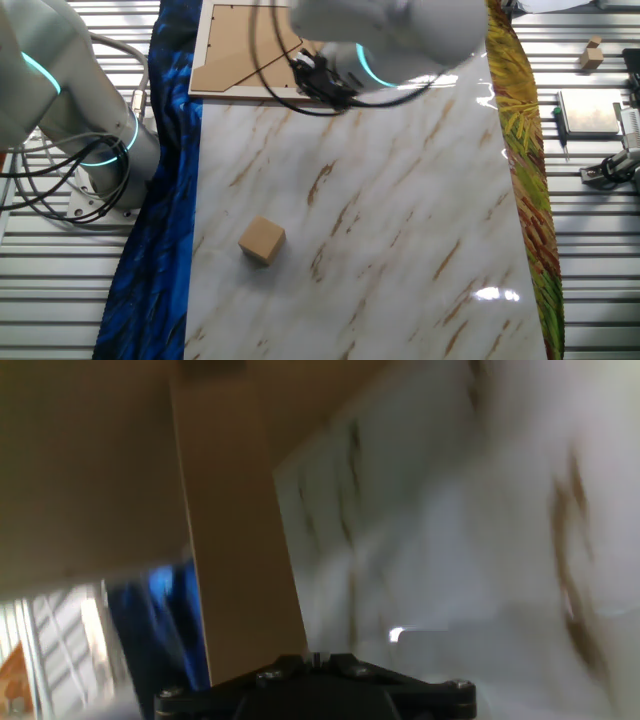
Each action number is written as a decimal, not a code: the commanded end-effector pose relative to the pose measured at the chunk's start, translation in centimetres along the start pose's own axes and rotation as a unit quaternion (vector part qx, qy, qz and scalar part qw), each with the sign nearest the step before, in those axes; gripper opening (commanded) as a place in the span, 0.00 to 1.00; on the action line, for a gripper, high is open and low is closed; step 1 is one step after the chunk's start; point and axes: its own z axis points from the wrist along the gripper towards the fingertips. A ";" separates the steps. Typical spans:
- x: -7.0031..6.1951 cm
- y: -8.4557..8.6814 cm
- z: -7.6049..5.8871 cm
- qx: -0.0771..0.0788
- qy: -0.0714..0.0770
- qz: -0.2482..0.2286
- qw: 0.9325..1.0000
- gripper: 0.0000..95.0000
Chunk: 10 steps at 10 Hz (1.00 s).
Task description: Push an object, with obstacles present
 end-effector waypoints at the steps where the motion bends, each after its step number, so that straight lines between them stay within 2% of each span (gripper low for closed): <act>1: -0.2 -0.4 0.1 -0.002 0.011 0.008 1.000 0.00; 10: -0.1 -0.5 0.0 0.000 0.012 0.011 1.000 0.00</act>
